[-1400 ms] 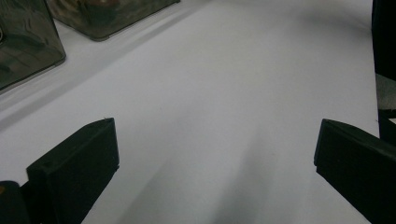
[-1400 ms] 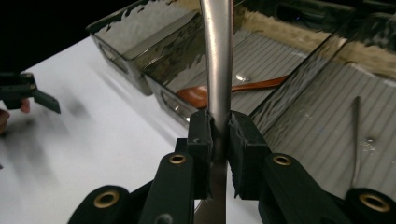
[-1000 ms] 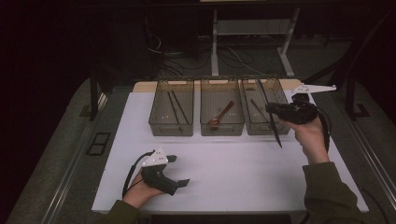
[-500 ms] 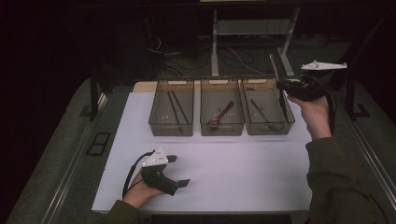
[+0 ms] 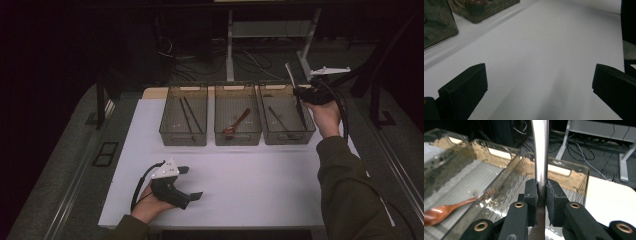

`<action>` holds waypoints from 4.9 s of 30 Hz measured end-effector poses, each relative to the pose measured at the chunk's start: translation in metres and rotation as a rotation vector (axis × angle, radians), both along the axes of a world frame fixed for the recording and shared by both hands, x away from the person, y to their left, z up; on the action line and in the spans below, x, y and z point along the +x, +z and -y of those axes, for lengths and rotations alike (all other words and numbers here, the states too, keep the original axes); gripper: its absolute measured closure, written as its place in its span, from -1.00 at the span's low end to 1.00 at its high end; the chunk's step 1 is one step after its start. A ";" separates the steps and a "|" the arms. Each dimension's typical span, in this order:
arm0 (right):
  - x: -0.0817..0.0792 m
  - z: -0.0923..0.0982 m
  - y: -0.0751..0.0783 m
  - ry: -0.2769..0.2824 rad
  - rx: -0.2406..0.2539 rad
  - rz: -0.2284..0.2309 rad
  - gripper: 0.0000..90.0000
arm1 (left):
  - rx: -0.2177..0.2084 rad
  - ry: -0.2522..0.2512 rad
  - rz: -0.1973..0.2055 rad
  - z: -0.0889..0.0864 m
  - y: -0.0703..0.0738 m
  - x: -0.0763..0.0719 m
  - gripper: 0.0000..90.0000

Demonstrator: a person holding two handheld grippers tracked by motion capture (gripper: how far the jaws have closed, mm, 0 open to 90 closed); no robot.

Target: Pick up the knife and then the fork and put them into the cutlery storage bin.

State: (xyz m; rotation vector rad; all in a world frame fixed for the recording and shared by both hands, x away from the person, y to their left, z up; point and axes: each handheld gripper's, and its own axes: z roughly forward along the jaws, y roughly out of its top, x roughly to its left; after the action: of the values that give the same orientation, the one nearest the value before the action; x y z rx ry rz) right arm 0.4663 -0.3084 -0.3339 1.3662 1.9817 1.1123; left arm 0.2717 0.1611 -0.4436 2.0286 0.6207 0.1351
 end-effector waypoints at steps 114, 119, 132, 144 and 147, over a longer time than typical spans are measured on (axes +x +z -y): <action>-0.170 -0.020 -0.076 0.336 0.081 0.018 -0.61 | -0.003 -0.002 0.014 -0.005 0.003 0.000 -1.00; -0.180 -0.019 -0.082 0.347 0.087 0.024 -0.61 | -0.008 0.000 0.013 -0.005 0.003 -0.001 -1.00; -0.202 -0.015 -0.102 0.350 0.079 0.016 -0.61 | -0.008 0.002 0.012 -0.005 0.003 -0.001 -1.00; -0.212 -0.007 -0.110 0.338 0.092 -0.005 -0.61 | -0.004 0.005 0.011 -0.004 0.002 -0.001 -1.00; -0.212 -0.009 -0.110 0.355 0.084 -0.003 -0.61 | -0.002 0.004 0.011 -0.005 0.003 -0.001 -1.00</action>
State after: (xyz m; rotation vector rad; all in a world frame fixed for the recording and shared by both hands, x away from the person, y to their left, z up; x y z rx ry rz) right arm 0.2541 -0.2989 -0.4441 1.0789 2.2610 1.3617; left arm 0.2705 0.1656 -0.4410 2.0239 0.6182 0.1477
